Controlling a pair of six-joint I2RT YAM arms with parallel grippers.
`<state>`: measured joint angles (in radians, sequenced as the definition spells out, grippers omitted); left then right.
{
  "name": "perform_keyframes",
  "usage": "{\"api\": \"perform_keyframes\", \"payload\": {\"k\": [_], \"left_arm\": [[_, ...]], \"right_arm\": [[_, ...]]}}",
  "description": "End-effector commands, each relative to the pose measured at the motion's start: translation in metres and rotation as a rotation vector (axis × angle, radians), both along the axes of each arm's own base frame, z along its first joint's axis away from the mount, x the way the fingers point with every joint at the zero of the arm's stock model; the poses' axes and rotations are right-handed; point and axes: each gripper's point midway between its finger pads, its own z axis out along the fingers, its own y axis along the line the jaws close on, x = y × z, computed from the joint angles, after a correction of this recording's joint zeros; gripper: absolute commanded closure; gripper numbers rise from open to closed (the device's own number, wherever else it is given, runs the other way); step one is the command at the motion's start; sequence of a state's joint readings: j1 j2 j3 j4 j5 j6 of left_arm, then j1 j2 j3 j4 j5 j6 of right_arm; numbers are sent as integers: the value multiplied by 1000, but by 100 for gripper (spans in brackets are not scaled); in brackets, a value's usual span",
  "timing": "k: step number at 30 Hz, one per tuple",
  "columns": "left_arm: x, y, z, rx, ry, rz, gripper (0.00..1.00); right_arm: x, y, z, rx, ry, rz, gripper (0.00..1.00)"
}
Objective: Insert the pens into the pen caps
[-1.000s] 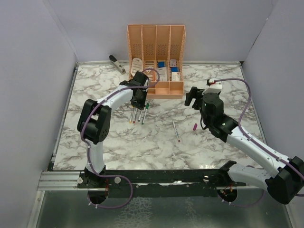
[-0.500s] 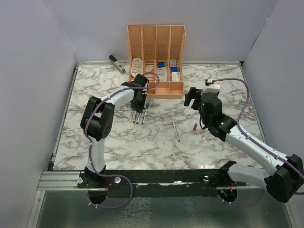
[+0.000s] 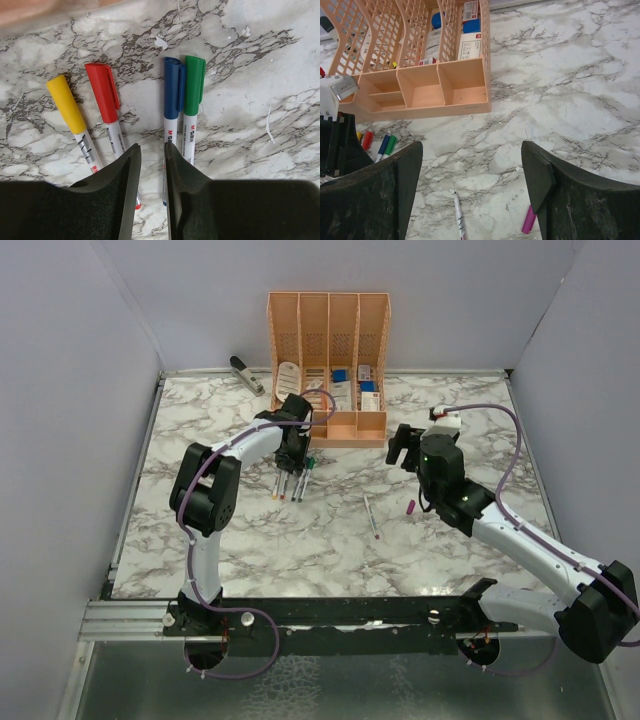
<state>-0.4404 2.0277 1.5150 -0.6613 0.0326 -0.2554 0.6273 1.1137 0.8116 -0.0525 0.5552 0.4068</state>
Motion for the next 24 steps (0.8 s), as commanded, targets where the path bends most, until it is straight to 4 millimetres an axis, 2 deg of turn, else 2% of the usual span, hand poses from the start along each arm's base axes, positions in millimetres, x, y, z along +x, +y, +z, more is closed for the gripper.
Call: {"api": "perform_keyframes", "payload": {"k": [1, 6, 9, 13, 19, 24], "left_arm": [[15, -4, 27, -30, -70, 12, 71], [21, -11, 58, -80, -130, 2, 71], [18, -21, 73, -141, -142, -21, 71], [6, -35, 80, -210, -132, -52, 71], [-10, -40, 81, -267, -149, -45, 71], [-18, -42, 92, -311, -205, -45, 71]], "right_arm": [[2, 3, 10, 21, -23, 3, 21], [2, -2, 2, -6, -1, -22, 21], [0, -7, -9, -41, 40, -45, 21], [-8, -8, -40, -129, 152, -8, 26], [-31, 2, -101, -217, 378, 113, 38], [-43, 21, -124, -206, 451, 217, 43]]}}
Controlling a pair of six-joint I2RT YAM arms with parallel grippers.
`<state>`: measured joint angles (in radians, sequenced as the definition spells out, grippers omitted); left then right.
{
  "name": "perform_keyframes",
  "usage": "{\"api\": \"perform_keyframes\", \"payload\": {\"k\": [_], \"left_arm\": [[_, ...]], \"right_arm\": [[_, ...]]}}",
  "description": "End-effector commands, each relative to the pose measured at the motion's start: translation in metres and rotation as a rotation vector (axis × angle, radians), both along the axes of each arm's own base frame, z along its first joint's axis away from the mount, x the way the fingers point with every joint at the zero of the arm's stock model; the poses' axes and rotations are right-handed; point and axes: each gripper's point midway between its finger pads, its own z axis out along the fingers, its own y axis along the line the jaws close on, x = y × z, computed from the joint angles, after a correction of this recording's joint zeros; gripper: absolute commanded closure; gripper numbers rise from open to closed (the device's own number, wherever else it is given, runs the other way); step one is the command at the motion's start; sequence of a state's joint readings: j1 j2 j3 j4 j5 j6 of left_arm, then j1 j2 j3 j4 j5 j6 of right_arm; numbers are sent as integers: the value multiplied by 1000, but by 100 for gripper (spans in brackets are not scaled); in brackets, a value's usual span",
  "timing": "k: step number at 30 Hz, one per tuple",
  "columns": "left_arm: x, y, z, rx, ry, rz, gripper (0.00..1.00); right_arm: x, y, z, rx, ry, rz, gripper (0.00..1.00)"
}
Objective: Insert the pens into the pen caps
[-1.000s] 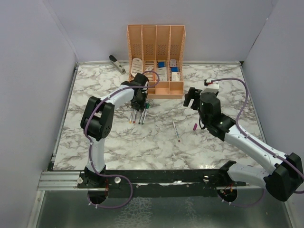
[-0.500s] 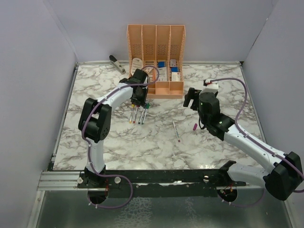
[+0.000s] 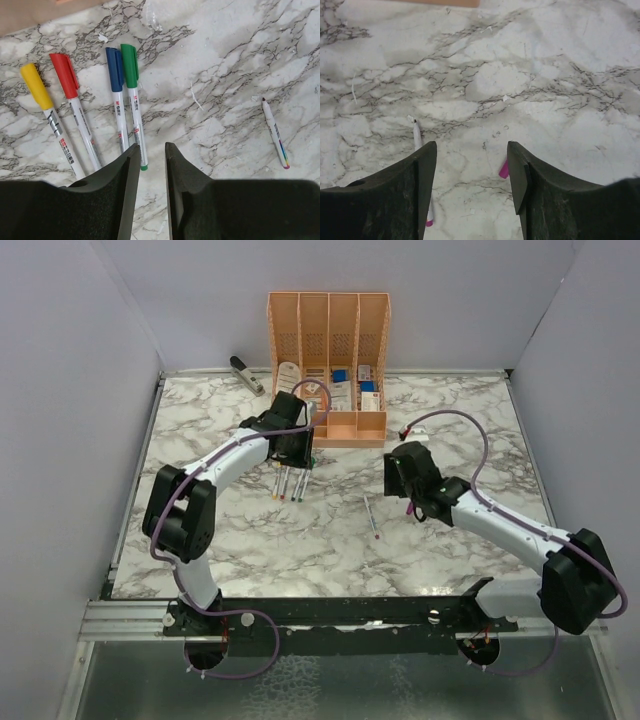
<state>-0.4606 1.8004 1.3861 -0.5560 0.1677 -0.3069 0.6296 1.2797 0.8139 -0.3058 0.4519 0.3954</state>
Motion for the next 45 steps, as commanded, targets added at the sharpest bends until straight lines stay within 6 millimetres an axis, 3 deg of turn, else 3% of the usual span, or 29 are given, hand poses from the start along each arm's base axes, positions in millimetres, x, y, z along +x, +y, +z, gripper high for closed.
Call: {"api": "perform_keyframes", "payload": {"k": [1, 7, 13, 19, 23, 29, 45], "left_arm": [[-1, -12, 27, -100, -90, 1, 71], [-9, -9, 41, -158, -159, 41, 71], [-18, -4, 41, -177, -181, 60, 70], [-22, -2, 38, -180, -177, 65, 70], [-22, -3, 37, -185, -175, 68, 71], [-21, -3, 37, -186, -181, 66, 71], [-21, -6, 29, -190, -159, 62, 71]], "right_arm": [[-18, 23, -22, 24, 110, 120, 43], [-20, 43, -40, -13, 171, 199, 43], [-19, 58, -57, -30, 221, 247, 44], [-9, 76, -51, -2, 201, 294, 44], [-7, 82, -59, -1, 224, 313, 46], [-13, 86, -77, -2, 280, 334, 61], [-24, 75, -105, -56, 364, 307, 68]]}}
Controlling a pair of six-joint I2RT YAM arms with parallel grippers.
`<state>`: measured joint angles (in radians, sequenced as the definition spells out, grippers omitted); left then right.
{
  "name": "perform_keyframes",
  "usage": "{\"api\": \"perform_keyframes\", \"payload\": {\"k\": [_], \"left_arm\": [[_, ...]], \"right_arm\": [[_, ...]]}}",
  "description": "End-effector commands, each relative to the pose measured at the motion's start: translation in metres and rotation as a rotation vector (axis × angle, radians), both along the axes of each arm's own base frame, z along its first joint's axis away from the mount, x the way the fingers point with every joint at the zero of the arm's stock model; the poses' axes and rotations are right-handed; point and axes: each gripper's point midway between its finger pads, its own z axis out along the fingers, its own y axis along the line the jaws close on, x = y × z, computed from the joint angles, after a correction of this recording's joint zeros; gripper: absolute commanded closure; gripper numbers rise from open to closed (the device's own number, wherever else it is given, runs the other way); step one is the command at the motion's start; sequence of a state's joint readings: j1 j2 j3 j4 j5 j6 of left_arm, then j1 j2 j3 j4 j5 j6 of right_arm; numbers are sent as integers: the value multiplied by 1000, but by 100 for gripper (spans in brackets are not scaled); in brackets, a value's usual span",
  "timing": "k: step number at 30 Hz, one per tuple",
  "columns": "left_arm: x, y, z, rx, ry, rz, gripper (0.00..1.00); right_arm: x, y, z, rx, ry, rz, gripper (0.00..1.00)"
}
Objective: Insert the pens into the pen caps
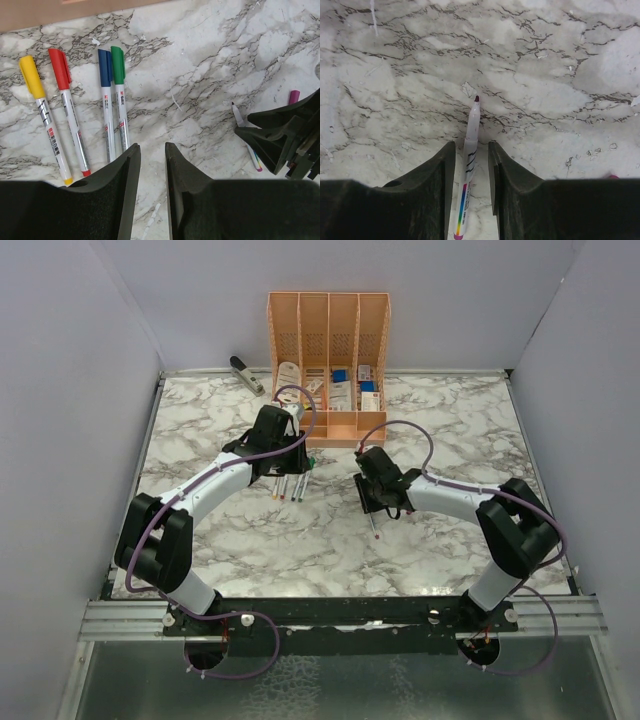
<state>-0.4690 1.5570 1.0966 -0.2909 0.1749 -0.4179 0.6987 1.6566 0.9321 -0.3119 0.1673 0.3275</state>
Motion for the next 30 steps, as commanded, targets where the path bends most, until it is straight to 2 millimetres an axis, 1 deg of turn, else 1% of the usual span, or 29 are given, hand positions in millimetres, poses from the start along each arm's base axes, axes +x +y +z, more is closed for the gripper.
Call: {"api": "perform_keyframes", "payload": {"k": [1, 5, 8, 12, 14, 17, 19, 21, 24, 27, 30], "left_arm": [[1, -7, 6, -34, -17, -12, 70], [2, -9, 7, -40, -17, -16, 71], [3, -9, 7, -40, -16, -15, 71], [4, -10, 7, -36, -10, -15, 71], [5, -9, 7, -29, -10, -14, 71], [6, -8, 7, -25, -11, -12, 71], [6, -10, 7, -25, -12, -23, 71], [6, -12, 6, -20, -10, -45, 71], [7, -15, 7, -20, -17, -78, 73], [9, -18, 14, -31, -49, -97, 73], [10, -24, 29, -70, -115, -140, 73]], "right_arm": [[-4, 0, -12, -25, 36, 2, 68], [-7, -3, -18, -38, 54, -6, 69], [-11, -3, -24, -42, 81, -6, 74], [-19, 0, -31, -42, 143, 4, 86], [-24, 0, -37, -45, 175, 3, 98], [-26, -2, -40, -59, 193, -7, 99], [-20, -3, -37, -69, 170, -24, 99], [-9, -1, -29, -70, 127, -39, 99], [16, 5, -7, -61, 28, -56, 99], [46, 12, 25, -45, -99, -80, 99], [71, 14, 63, -21, -236, -118, 99]]}}
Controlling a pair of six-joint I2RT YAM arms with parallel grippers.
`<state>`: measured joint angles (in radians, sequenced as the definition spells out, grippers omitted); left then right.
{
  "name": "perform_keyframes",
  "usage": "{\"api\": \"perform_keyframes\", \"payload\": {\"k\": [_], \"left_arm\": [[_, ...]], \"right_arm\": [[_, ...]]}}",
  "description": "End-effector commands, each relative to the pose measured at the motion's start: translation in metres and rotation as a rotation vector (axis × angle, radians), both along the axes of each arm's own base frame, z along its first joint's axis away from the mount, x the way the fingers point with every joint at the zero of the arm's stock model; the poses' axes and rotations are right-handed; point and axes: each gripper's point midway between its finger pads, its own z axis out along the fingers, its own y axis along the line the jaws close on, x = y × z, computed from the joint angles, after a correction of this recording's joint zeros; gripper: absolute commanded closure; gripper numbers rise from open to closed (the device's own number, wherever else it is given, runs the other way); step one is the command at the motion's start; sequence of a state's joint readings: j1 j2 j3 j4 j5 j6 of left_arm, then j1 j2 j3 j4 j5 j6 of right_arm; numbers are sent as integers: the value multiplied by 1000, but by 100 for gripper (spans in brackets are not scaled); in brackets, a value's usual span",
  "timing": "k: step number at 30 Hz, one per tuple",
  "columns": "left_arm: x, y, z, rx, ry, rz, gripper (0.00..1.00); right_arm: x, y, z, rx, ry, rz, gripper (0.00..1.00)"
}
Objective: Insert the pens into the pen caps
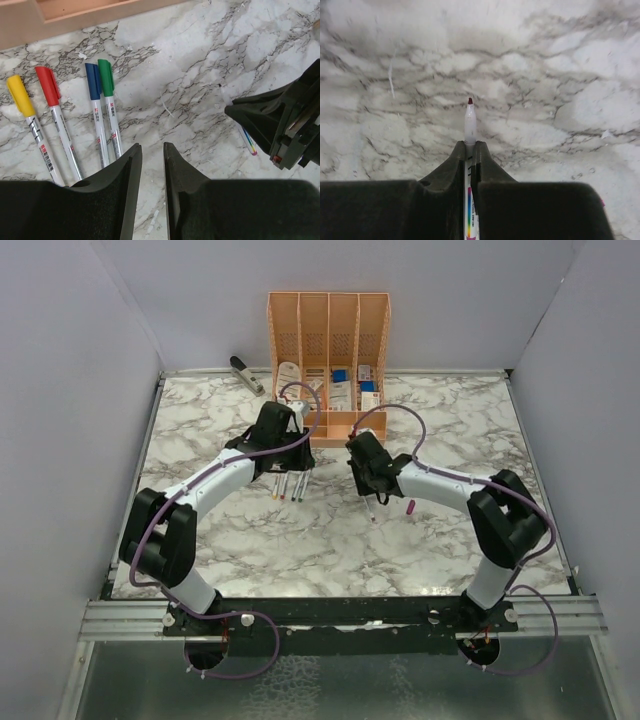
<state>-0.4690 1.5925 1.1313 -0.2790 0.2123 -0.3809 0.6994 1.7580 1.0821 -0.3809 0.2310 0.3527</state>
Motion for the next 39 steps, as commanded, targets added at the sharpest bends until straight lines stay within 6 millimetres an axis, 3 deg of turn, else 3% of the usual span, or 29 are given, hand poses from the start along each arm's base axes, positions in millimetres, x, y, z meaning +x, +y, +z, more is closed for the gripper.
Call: {"api": "perform_keyframes", "payload": {"k": [1, 7, 12, 16, 26, 39], "left_arm": [[3, -17, 32, -81, -120, -102, 73], [-10, -42, 64, -257, -243, -239, 73], [-26, -69, 95, -448, -309, -395, 71], [-40, -90, 110, -533, -316, -529, 71], [-74, -128, 126, -627, -288, -785, 68], [-66, -132, 122, -613, -290, -725, 62]], "right_arm": [[51, 3, 70, 29, -271, -72, 99], [68, -5, 149, 210, -534, -127, 99], [54, -12, 215, 467, -757, -149, 99], [34, -14, 249, 634, -844, -129, 99], [14, -4, 263, 769, -826, -65, 99], [6, 6, 263, 800, -777, -12, 99]]}}
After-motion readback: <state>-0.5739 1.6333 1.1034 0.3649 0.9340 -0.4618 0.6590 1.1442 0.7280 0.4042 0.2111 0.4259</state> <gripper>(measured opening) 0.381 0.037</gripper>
